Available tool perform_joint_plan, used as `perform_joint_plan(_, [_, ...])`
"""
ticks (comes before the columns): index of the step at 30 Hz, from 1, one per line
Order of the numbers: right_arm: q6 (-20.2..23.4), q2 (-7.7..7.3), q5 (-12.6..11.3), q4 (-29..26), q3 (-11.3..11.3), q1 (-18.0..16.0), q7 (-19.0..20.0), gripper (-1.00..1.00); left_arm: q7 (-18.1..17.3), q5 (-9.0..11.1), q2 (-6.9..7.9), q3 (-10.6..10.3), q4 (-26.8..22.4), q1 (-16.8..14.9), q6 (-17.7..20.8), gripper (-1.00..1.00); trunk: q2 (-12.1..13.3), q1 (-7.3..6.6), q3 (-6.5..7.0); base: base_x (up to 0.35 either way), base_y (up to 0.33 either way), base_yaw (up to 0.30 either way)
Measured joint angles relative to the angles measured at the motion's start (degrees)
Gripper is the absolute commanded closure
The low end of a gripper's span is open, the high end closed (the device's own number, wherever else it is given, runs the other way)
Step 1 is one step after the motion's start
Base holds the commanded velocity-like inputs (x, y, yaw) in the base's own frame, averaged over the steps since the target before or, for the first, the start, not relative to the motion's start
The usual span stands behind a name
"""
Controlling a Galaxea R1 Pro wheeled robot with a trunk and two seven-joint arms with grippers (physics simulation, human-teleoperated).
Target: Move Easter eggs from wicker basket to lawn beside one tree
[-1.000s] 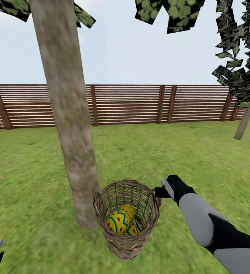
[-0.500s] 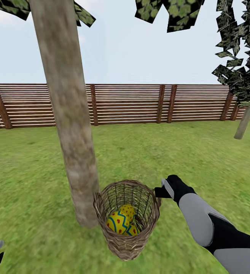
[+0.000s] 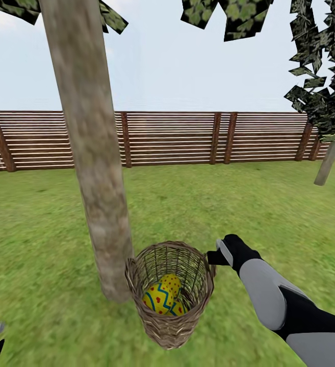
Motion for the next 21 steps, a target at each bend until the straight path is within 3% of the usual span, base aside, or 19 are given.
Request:
perform_joint_plan(16, [0.1, -0.08, 0.1, 0.1, 0.0, 0.0, 0.0, 1.00, 0.6, 0.7, 0.53, 0.2, 0.3, -0.3, 0.0, -1.00, -6.4, 3.51, -2.87, 0.000, 0.000, 0.000])
perform_joint_plan(21, [0.1, -0.15, 0.0, 0.0, -0.2, 0.0, 0.0, 1.00, 0.7, 1.0, 0.30, 2.0, 0.4, -0.8, 0.3, -1.00, -8.4, 4.61, -3.77, 0.000, 0.000, 0.000])
